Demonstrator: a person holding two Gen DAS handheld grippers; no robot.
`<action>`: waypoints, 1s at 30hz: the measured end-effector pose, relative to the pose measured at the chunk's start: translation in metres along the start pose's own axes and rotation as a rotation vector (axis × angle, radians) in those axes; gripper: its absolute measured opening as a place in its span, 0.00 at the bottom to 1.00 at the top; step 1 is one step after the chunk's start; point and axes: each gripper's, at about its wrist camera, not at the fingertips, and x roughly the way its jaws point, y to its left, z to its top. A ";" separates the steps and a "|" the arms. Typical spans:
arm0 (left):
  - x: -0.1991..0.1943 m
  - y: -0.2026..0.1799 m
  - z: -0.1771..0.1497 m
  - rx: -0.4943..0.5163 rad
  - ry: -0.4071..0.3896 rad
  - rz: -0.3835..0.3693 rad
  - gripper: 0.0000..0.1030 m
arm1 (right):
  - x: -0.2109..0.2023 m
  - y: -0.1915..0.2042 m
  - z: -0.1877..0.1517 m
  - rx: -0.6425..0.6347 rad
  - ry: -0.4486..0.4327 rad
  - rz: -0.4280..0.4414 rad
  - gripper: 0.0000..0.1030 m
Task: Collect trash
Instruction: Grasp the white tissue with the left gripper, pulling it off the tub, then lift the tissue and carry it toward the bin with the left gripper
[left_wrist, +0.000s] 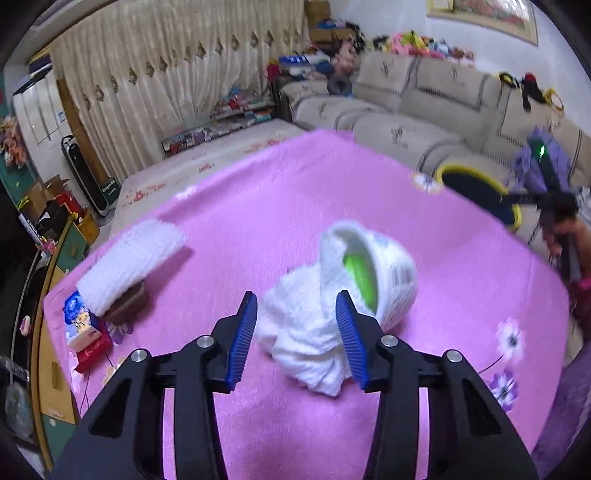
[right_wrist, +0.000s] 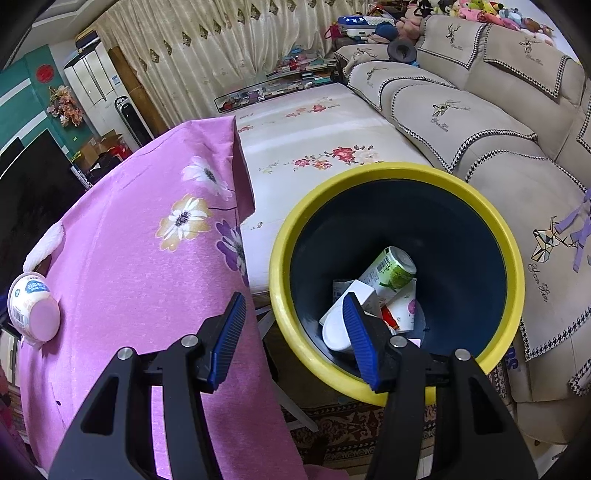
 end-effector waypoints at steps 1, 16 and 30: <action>0.003 0.001 -0.002 -0.002 0.013 -0.017 0.43 | 0.000 0.001 0.000 -0.002 0.001 -0.001 0.51; 0.002 0.003 -0.028 -0.102 0.059 -0.026 0.02 | -0.006 0.002 -0.001 -0.003 -0.009 0.015 0.51; -0.115 -0.016 0.027 -0.075 -0.133 0.185 0.02 | -0.023 0.004 -0.002 -0.014 -0.041 0.039 0.51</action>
